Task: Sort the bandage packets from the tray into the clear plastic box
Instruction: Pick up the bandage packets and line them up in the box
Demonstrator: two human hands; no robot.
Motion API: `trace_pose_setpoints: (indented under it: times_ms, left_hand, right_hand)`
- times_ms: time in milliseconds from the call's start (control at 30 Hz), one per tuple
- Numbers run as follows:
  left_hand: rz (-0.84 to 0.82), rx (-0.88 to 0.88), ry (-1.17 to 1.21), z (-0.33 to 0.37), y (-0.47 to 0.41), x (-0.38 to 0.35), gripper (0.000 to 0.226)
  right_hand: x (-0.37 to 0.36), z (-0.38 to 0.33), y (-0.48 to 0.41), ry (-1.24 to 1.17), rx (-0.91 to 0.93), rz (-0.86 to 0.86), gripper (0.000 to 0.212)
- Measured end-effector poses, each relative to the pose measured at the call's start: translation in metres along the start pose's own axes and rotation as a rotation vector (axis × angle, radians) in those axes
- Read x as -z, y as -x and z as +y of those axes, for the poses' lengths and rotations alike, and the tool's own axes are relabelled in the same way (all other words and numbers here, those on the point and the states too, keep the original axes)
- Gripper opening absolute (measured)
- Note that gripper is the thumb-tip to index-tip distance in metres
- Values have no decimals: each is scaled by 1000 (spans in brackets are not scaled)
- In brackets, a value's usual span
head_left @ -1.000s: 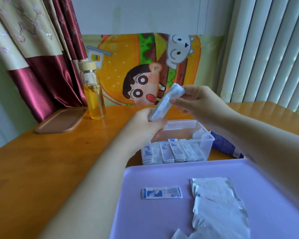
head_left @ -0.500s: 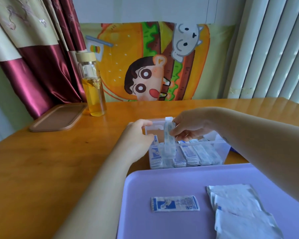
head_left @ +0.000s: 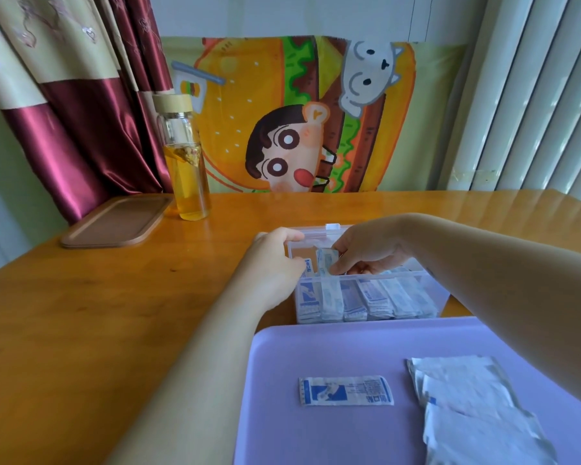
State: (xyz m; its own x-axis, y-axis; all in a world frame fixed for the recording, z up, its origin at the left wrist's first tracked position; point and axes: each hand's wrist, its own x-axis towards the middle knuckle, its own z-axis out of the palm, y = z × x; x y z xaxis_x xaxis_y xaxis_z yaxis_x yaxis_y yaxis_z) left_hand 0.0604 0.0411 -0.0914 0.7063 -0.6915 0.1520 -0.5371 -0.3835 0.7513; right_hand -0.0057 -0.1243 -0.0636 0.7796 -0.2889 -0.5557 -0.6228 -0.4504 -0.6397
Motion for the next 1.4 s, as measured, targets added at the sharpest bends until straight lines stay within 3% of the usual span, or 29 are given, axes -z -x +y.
trace_pose_setpoints:
  times_ms: [267, 400, 533, 700, 833, 967, 1067, 1267, 1400]
  left_hand:
    - [-15, -6, -3, -1, -1, 0, 42]
    - [-16, -6, -1, -1, -2, 0, 41]
    - [-17, -10, -8, -1, -1, 0, 42]
    - [-22, -13, -8, -2, -2, 1, 42]
    - [-17, -7, -11, -3, -3, 1, 42]
    - [-12, -20, -30, -2, -2, 0, 42]
    - [-6, -25, -42, -3, -3, 0, 41]
    - [12, -61, -56, 9, 2, 9, 37]
    - [103, -142, -94, 24, 22, 19, 36]
  right_hand:
    - [-5, -4, -3, 126, -48, 53, 20]
    - [-11, -10, -2, 224, -39, 111, 4]
    - [-14, -14, 3, 295, -24, 195, 9]
    - [-15, -15, 11, 445, 55, 301, 31]
    - [-19, -14, 15, 594, 168, 378, 27]
    - [-24, -12, 16, 685, 158, 353, 31]
    - [-21, -11, 21, 639, 172, 372, 24]
    - [-19, -2, 54, 417, 365, 699, 13]
    - [-44, 23, 102, 451, 498, 850, 10]
